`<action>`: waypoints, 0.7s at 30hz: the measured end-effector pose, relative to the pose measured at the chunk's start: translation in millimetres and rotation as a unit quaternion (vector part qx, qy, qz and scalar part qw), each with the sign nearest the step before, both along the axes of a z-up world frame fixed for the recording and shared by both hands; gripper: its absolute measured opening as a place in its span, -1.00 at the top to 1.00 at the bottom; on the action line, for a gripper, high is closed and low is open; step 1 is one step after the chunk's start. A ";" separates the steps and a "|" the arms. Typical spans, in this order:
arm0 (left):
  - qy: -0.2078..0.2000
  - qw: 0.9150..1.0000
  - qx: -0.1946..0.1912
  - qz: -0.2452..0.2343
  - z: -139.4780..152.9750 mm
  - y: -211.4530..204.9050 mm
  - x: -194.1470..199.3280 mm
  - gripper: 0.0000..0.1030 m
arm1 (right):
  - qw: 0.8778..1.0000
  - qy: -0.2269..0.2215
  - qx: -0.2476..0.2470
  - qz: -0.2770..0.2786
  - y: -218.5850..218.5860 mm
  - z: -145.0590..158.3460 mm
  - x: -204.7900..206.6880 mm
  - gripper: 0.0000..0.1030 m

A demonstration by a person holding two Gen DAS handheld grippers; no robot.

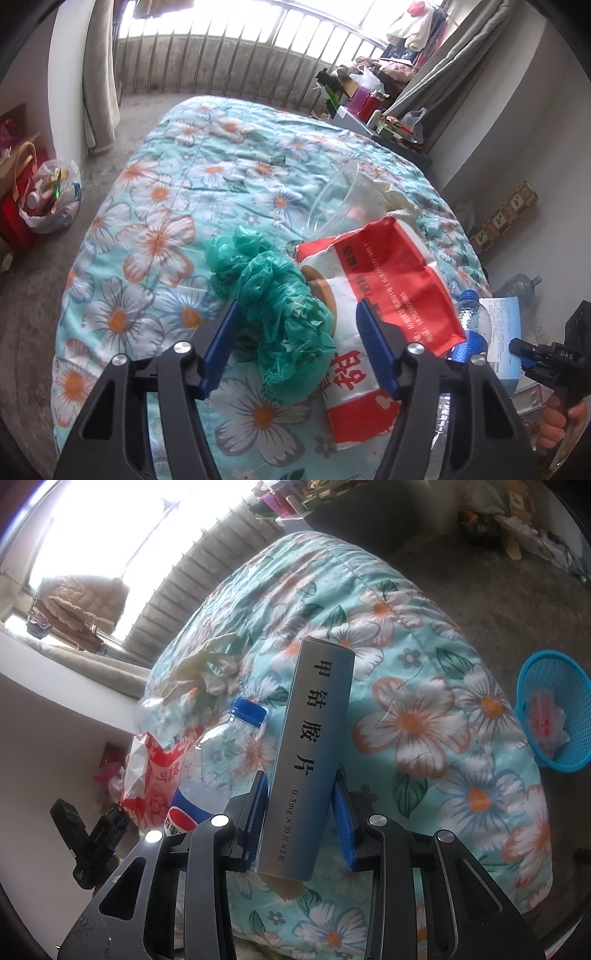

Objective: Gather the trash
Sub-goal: 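Grasp the white medicine box with the right tool while the left grasps the green plastic bag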

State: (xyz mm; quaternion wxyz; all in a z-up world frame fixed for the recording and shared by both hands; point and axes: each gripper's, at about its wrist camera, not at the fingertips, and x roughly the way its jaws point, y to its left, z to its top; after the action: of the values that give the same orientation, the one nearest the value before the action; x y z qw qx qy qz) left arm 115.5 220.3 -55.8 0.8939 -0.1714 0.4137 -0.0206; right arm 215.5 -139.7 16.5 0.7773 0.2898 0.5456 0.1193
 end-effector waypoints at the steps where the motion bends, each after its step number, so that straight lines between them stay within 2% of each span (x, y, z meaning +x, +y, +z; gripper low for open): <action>1: 0.004 1.000 -0.004 0.002 -2.0 1.4 0.6 -0.13 | 1.000 0.000 0.001 0.000 0.1 0.0 0.1 0.38; 5: 0.022 0.999 -0.030 0.011 -11.2 8.9 2.0 0.02 | 1.000 0.001 0.002 -0.001 -0.3 -0.4 -0.2 0.38; 9: 0.022 0.998 -0.055 0.017 -13.1 15.3 0.0 0.16 | 1.000 0.003 0.010 -0.004 -1.3 -0.5 -0.6 0.38; 10: 0.021 0.998 -0.058 0.019 -13.0 16.7 -0.5 0.28 | 1.000 0.003 0.013 -0.005 -1.9 -0.6 -1.2 0.39; 12: 0.020 0.997 -0.067 0.021 -12.8 19.2 -0.9 0.29 | 1.000 0.005 0.017 -0.008 -3.1 -1.3 -1.7 0.39; 21: 0.016 0.998 -0.056 0.024 -9.2 20.1 -3.0 0.39 | 0.999 0.004 0.037 -0.019 -5.3 -4.8 -6.3 0.40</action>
State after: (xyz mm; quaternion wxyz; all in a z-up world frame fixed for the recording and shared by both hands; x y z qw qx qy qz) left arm 112.5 240.4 -65.0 0.8761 -0.2316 0.4223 -0.0196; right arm 209.3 -145.1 11.7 0.7662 0.3292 0.5379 0.1231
